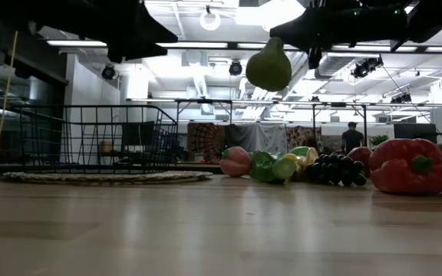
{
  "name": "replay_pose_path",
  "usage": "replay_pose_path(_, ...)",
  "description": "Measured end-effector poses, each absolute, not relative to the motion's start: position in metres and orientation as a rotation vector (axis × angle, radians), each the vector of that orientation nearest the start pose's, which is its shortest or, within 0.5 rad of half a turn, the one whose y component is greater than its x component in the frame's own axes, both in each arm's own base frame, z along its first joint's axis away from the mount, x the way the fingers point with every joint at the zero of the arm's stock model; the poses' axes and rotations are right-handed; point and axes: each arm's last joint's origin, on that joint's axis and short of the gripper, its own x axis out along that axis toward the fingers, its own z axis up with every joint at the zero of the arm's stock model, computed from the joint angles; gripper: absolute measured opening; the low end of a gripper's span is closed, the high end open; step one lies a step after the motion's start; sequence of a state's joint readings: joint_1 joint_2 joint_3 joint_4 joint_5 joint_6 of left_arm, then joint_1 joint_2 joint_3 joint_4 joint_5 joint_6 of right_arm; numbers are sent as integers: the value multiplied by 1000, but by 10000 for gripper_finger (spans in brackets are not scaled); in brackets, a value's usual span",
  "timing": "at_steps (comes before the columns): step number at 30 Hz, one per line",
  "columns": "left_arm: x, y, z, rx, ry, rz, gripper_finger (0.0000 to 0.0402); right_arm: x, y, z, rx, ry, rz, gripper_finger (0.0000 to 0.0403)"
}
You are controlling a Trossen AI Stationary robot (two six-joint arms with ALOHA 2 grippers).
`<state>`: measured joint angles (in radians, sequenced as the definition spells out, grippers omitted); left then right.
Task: Build produce basket
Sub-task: Put the green pear into the black wire basket
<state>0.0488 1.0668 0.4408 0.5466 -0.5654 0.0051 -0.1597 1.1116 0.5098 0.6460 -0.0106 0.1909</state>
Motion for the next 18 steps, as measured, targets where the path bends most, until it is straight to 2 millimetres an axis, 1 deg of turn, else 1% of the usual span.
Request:
replay_pose_path(4, 226, 33, 220, 3, 122, 548, 305, 241, -35, 251, 167, -88, -84, 2)
replay_pose_path(7, 230, 39, 216, 39, 132, 598, 305, 244, -35, 251, 162, -114, -37, 2)
replay_pose_path(10, 230, 42, 215, 75, 137, 629, 305, 244, -34, 252, 160, -117, -31, 2)
replay_pose_path(15, 232, 38, 216, 88, 131, 527, 305, 244, -35, 251, 160, -115, -32, 2)
replay_pose_path(18, 233, 37, 218, 110, 108, 510, 305, 244, -35, 251, 160, -115, -31, 2)
